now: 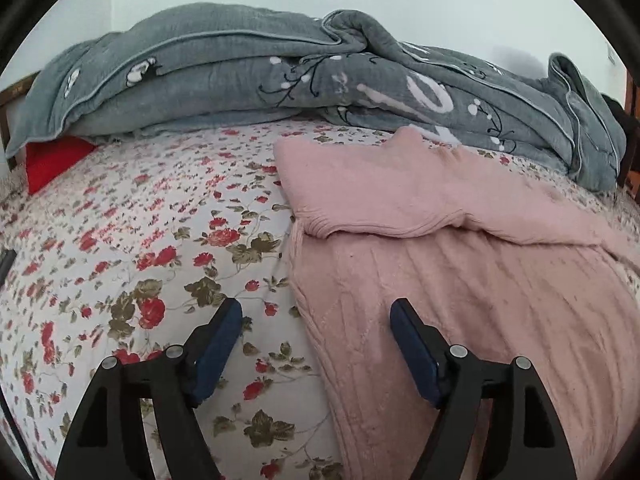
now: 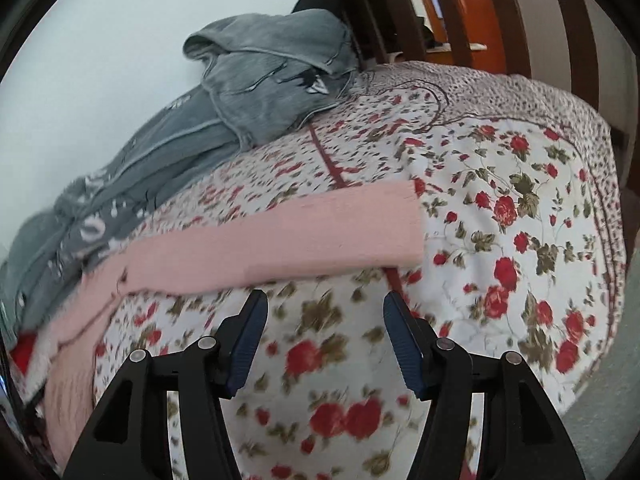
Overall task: Fold small clothes
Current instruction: 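Grasp the other sleeve cuff with the right tool, then carry the sleeve across the sweater body with the right tool and release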
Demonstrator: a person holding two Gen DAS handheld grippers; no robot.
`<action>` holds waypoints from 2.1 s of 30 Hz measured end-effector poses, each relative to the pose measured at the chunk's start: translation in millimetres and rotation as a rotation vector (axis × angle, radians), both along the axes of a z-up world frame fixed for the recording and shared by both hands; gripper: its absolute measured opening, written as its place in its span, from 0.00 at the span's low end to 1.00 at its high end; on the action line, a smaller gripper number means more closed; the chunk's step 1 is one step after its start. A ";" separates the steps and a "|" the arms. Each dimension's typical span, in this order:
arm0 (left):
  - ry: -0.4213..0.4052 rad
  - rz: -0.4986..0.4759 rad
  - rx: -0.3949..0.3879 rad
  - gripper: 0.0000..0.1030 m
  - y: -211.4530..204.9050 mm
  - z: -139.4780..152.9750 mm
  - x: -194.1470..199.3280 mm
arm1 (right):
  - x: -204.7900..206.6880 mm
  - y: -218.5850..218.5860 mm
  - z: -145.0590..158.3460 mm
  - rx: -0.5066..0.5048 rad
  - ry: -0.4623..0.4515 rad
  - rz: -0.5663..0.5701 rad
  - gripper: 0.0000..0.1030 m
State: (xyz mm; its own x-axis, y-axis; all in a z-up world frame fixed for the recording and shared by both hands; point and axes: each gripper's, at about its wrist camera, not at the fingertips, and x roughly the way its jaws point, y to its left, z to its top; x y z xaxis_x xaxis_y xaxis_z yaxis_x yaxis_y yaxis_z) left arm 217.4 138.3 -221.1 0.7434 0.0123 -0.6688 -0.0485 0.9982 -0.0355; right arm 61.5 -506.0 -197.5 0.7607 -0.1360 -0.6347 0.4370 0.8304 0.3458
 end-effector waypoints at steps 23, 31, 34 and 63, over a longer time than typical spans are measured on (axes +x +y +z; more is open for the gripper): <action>-0.015 0.004 -0.176 0.75 35.8 7.0 -10.0 | 87.1 96.3 117.8 -0.356 -0.116 0.052 0.05; -0.019 0.223 -0.234 0.75 113.2 11.3 -42.0 | 153.8 253.4 168.1 -0.419 -0.196 0.258 0.05; -0.045 0.268 -0.224 0.75 127.4 15.7 -53.8 | 173.3 315.0 169.2 -0.396 -0.212 0.342 0.05; -0.025 0.189 -0.259 0.75 133.1 15.8 -52.6 | 226.0 558.5 20.4 -0.272 0.124 0.976 0.28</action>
State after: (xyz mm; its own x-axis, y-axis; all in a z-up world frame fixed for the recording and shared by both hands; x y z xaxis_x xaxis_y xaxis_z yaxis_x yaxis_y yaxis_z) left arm 164.8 271.4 -205.3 0.7603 -0.0168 -0.6493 -0.2279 0.9293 -0.2908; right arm 287.6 52.6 -177.0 0.5476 0.3566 -0.7569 -0.4530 0.8869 0.0902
